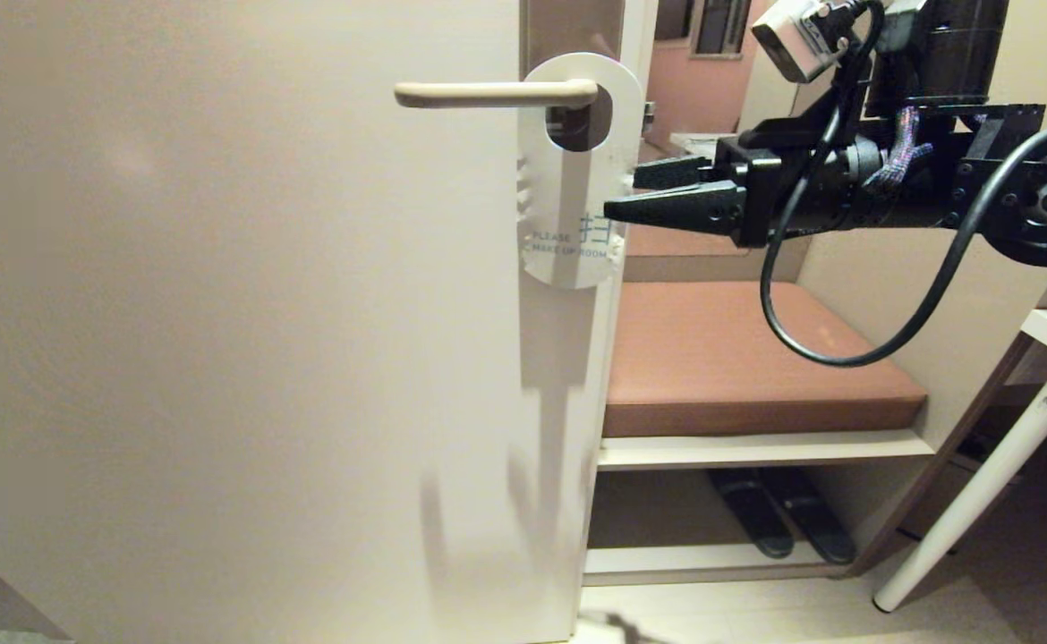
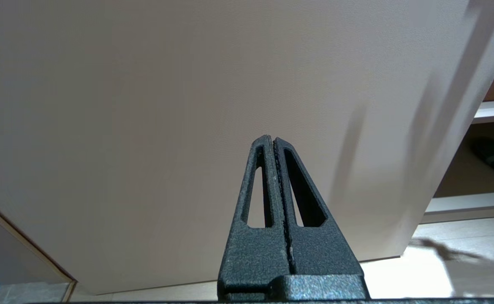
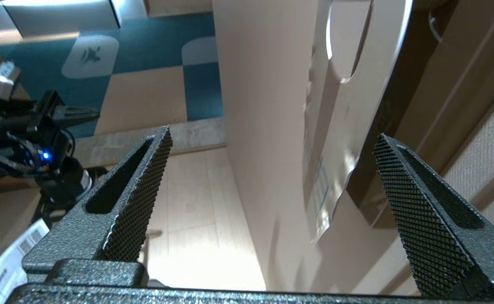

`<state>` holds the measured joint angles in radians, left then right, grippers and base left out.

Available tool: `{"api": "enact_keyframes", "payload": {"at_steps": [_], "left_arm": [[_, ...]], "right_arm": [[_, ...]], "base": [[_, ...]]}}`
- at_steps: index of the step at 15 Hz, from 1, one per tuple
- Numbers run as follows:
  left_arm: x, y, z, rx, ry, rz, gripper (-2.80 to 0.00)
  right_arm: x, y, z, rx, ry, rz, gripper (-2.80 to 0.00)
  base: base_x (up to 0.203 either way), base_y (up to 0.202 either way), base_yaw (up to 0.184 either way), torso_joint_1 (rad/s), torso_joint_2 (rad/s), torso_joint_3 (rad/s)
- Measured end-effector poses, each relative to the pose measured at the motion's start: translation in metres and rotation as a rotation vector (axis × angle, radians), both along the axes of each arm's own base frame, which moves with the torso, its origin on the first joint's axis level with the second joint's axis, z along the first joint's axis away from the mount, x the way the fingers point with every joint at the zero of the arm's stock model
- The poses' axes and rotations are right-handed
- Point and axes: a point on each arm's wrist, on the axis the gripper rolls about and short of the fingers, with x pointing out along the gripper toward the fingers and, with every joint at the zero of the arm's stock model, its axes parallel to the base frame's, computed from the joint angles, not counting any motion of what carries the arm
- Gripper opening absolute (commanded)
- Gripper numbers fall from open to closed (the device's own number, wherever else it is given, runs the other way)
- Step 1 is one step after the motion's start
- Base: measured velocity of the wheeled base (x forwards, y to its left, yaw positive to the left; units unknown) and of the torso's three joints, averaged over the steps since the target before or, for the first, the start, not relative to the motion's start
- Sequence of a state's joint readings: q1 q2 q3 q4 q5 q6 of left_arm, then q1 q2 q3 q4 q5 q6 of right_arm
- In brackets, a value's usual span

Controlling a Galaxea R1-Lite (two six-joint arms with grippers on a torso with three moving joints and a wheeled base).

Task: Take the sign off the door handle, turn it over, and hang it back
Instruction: Take down the sign

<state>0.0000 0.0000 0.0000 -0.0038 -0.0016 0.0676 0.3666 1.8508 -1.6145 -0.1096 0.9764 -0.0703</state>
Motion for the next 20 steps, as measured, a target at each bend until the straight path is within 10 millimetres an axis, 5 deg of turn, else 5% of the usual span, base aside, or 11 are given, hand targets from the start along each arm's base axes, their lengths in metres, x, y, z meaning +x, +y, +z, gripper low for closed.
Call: {"api": "enact_keyframes", "payload": {"at_steps": [20], "left_arm": [[0.0,0.0,0.0,0.0,0.0,0.0,-2.8]], "right_arm": [[0.0,0.021,-0.001,0.058,0.052,0.046,0.0]], "base": [[0.0,0.0,0.0,0.0,0.0,0.0]]}}
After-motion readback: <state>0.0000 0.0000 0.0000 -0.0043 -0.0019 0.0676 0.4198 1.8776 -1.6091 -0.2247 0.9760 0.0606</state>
